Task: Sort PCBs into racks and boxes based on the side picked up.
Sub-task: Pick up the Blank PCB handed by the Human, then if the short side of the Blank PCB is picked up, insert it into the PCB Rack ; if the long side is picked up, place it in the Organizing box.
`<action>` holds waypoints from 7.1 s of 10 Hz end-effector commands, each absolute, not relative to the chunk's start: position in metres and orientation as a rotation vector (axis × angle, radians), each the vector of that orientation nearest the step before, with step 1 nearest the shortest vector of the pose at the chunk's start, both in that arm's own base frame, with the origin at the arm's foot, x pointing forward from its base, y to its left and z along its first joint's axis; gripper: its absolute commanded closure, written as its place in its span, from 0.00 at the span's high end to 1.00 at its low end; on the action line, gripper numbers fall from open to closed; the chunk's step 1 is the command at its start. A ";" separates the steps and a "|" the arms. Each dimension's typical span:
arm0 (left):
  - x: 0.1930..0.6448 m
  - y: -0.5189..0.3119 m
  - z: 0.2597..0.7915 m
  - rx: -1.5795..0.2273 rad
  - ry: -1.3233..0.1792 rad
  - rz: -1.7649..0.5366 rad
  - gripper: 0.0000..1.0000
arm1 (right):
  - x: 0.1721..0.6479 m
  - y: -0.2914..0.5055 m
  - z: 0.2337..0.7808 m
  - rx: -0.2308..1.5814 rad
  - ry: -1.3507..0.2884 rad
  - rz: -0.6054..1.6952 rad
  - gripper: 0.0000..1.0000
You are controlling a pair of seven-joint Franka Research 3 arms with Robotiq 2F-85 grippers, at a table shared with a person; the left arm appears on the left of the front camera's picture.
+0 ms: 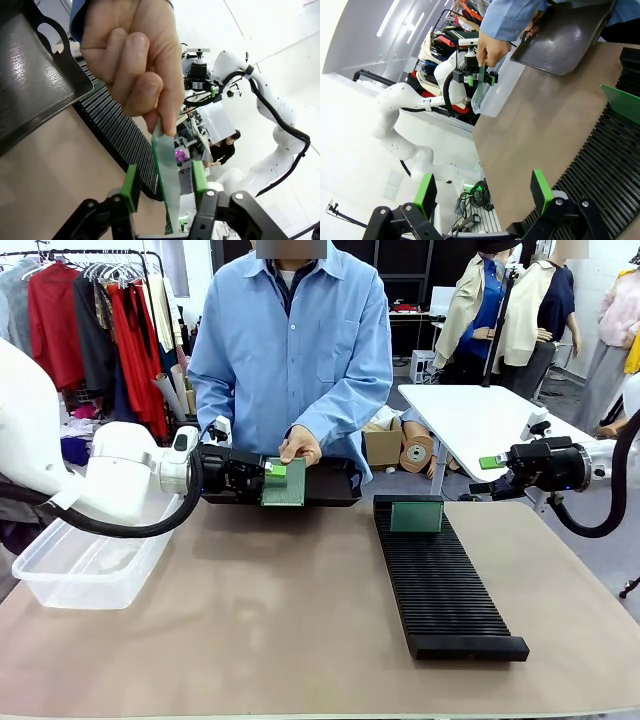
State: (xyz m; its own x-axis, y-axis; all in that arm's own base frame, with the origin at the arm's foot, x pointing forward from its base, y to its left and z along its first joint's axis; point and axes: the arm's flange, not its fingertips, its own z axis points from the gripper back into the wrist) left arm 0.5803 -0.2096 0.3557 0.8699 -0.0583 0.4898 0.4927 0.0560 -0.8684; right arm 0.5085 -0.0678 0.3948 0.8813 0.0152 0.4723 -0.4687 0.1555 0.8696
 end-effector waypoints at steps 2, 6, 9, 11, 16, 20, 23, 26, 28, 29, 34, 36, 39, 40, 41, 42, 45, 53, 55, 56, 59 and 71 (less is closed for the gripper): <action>0.585 -0.212 0.355 -1.482 -0.377 -0.406 0.00 | 0.508 -0.068 0.396 1.373 -0.406 0.367 1.00; 0.586 -0.211 0.355 -1.489 -0.366 -0.402 0.00 | 0.508 -0.068 0.396 1.373 -0.406 0.367 1.00; 0.586 -0.215 0.354 -1.460 -0.341 -0.411 0.00 | 0.508 -0.068 0.396 1.373 -0.406 0.367 1.00; 0.581 -0.210 0.351 -1.464 -0.358 -0.424 0.00 | 0.508 -0.068 0.396 1.373 -0.406 0.367 1.00; 0.581 -0.210 0.351 -1.464 -0.358 -0.424 0.00 | 0.508 -0.068 0.396 1.373 -0.406 0.367 1.00; 0.581 -0.210 0.351 -1.464 -0.358 -0.424 0.00 | 0.508 -0.068 0.396 1.373 -0.406 0.367 1.00; 0.581 -0.210 0.351 -1.464 -0.358 -0.424 0.00 | 0.508 -0.068 0.396 1.373 -0.406 0.367 1.00; 0.581 -0.210 0.351 -1.464 -0.358 -0.424 0.00 | 0.508 -0.068 0.396 1.373 -0.406 0.367 1.00; 0.581 -0.210 0.351 -1.464 -0.358 -0.424 0.00 | 0.508 -0.068 0.396 1.373 -0.406 0.367 1.00; 0.581 -0.210 0.351 -1.464 -0.358 -0.424 0.00 | 0.508 -0.068 0.396 1.373 -0.406 0.367 1.00; 0.581 -0.210 0.351 -1.464 -0.358 -0.424 0.00 | 0.508 -0.068 0.396 1.373 -0.406 0.367 1.00; 0.581 -0.209 0.351 -1.447 -0.360 -0.422 0.00 | 0.508 -0.068 0.396 1.373 -0.406 0.367 1.00; 0.582 -0.186 0.375 -1.421 -0.359 -0.379 0.00 | 0.508 -0.068 0.396 1.373 -0.406 0.367 1.00; 0.580 -0.171 0.389 -1.395 -0.370 -0.369 0.00 | 0.508 -0.068 0.396 1.373 -0.406 0.367 1.00; 0.576 -0.155 0.401 -1.356 -0.377 -0.369 0.00 | 0.508 -0.068 0.396 1.373 -0.406 0.367 1.00; 0.572 -0.144 0.409 -1.317 -0.350 -0.363 0.00 | 0.508 -0.068 0.396 1.373 -0.406 0.367 1.00; 0.567 -0.101 0.442 -1.119 -0.286 -0.387 0.00 | 0.508 -0.068 0.396 1.373 -0.406 0.367 1.00; 0.543 -0.009 0.475 -0.416 -0.327 -0.316 0.00 | 0.508 -0.068 0.396 1.373 -0.406 0.367 1.00; 0.539 0.000 0.464 -0.300 -0.263 -0.282 0.00 | 0.508 -0.068 0.396 1.373 -0.406 0.367 1.00; 0.536 0.002 0.459 -0.293 -0.219 -0.266 0.00 | 0.508 -0.068 0.396 1.373 -0.406 0.367 1.00; 0.533 0.006 0.442 -0.254 -0.141 -0.242 0.00 | 0.508 -0.068 0.396 1.373 -0.406 0.367 1.00; 0.557 0.018 0.354 -0.368 -0.155 -0.230 0.56 | 0.508 -0.068 0.396 1.373 -0.406 0.367 1.00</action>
State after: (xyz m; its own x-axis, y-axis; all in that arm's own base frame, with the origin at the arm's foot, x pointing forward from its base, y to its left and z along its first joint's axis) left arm 0.5529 0.0152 0.3592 0.9663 -0.1971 0.1656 0.2410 0.9188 -0.3126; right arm 0.5085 -0.0680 0.3945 0.8815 0.0149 0.4720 -0.4683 0.1556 0.8698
